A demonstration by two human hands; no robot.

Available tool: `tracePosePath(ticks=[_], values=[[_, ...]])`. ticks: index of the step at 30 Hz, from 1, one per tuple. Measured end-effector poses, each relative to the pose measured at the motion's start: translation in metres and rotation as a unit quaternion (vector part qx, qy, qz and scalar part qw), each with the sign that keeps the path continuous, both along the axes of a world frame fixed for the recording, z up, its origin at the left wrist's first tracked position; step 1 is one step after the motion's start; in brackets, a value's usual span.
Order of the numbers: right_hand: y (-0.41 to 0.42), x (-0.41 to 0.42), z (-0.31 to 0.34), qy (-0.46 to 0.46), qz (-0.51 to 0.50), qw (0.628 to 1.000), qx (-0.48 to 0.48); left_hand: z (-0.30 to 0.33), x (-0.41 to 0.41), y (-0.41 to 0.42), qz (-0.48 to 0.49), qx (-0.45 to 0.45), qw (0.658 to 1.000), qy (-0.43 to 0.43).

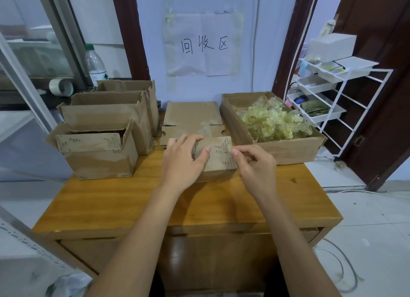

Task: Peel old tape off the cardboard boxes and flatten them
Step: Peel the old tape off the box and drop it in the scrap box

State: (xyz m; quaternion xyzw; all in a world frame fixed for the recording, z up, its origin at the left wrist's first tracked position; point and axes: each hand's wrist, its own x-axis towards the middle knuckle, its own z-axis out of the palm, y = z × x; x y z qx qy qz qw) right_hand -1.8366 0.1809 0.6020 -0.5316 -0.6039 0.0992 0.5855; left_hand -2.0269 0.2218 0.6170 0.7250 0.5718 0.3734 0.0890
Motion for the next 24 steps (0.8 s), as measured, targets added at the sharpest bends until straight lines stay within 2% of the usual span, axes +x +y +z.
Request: tracePosePath(ticks=[6,15,21,24], values=[[0.006,-0.004,0.002,0.046,-0.011,0.997,-0.055,0.0,0.001,-0.002,0.006,0.007,1.0,0.004],[-0.002,-0.014,0.0,-0.033,-0.096,0.995,-0.015,0.001,0.001,-0.001,0.011,0.006,1.0,0.006],[-0.003,-0.009,0.002,-0.012,-0.086,0.993,-0.083,0.001,0.0,-0.001,0.005,0.001,1.0,0.002],[-0.001,-0.004,0.003,0.06,-0.052,0.988,-0.13,0.002,0.0,-0.001,0.003,-0.003,1.0,0.003]])
